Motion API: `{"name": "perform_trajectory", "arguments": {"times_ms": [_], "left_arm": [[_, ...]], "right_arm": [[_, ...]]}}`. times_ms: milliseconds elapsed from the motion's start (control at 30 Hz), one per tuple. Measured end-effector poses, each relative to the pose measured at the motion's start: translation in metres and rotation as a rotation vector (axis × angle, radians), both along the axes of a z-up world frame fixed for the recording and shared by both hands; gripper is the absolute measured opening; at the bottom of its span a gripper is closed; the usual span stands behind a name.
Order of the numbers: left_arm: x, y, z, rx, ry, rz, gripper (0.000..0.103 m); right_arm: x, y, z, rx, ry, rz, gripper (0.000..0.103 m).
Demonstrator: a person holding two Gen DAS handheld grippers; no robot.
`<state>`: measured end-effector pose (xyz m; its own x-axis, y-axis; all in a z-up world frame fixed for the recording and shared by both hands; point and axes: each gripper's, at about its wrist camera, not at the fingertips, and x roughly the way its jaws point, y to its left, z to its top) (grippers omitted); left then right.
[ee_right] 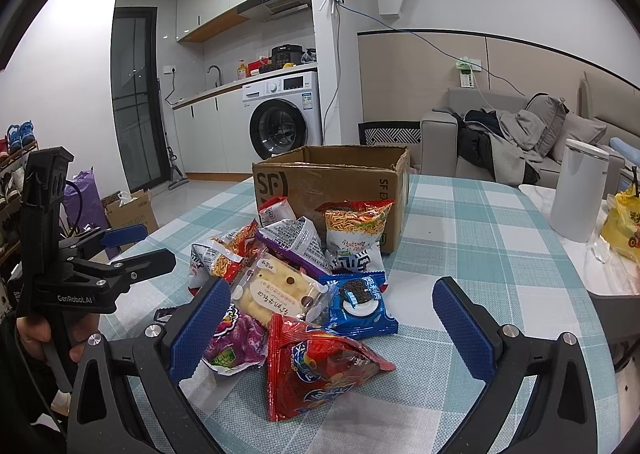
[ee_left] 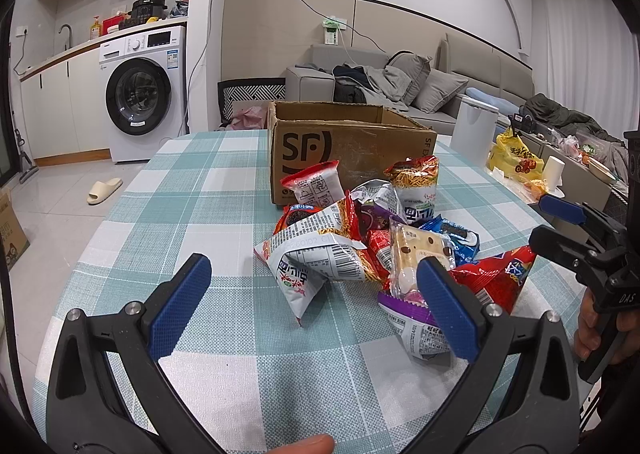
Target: Organize snacks
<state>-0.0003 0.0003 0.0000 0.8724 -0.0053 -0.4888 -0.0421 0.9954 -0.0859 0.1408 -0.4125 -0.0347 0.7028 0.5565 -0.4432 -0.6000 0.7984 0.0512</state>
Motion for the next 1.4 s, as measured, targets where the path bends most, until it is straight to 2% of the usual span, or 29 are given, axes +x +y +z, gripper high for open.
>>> {"name": "perform_trajectory", "arguments": {"times_ms": [700,1200,1400], "left_arm": [[0.001,0.0,0.0,0.003,0.002,0.001,0.102],[0.007,0.0,-0.003,-0.005,0.004,-0.006,0.102],[0.007,-0.009,-0.002,0.011,0.032,-0.037,0.102]], "right_arm": [[0.0,0.0,0.001,-0.006,0.002,-0.008,0.103],[0.006,-0.002,0.001,-0.034,0.036,-0.039,0.103],[0.008,-0.003,0.003,-0.053,0.066,-0.041,0.103]]}}
